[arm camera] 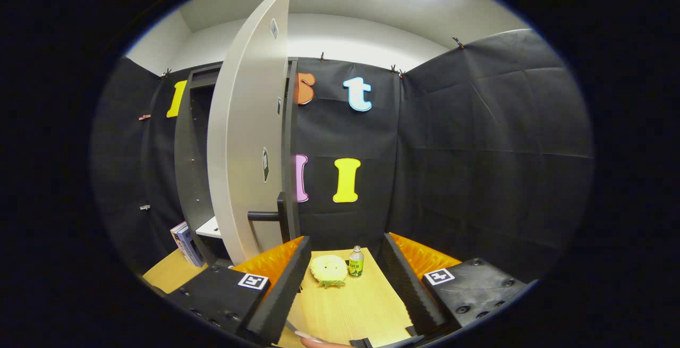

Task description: Open the shoe cabinet door, grab the shoes and put them into the shoe cabinet, then close the shoe cabinet door.

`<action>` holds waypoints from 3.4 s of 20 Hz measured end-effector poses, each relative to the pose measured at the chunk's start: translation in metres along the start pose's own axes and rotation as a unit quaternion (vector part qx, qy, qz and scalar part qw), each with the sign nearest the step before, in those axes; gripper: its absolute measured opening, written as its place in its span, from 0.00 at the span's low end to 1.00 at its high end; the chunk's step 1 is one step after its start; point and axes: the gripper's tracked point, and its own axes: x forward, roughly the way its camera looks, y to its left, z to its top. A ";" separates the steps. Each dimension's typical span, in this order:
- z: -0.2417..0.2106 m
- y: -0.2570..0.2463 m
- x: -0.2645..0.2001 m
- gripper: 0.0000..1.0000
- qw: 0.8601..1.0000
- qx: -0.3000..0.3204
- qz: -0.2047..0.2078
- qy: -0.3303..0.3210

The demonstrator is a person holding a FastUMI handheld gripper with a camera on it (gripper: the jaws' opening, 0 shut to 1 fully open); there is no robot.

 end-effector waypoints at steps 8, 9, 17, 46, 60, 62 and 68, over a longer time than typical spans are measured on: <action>-0.002 0.017 -0.005 0.81 0.999 0.025 0.017 0.010; -0.002 0.023 -0.006 0.81 1.000 0.022 0.021 0.008; 0.003 0.086 -0.017 0.81 0.998 0.012 0.068 0.003; 0.006 0.327 0.009 0.83 0.988 0.008 0.151 -0.019; -0.002 0.364 0.004 0.84 0.991 0.007 0.132 -0.013; -0.002 0.366 0.003 0.87 0.991 0.006 0.130 -0.013; 0.004 0.368 0.000 0.96 0.991 0.005 0.129 -0.026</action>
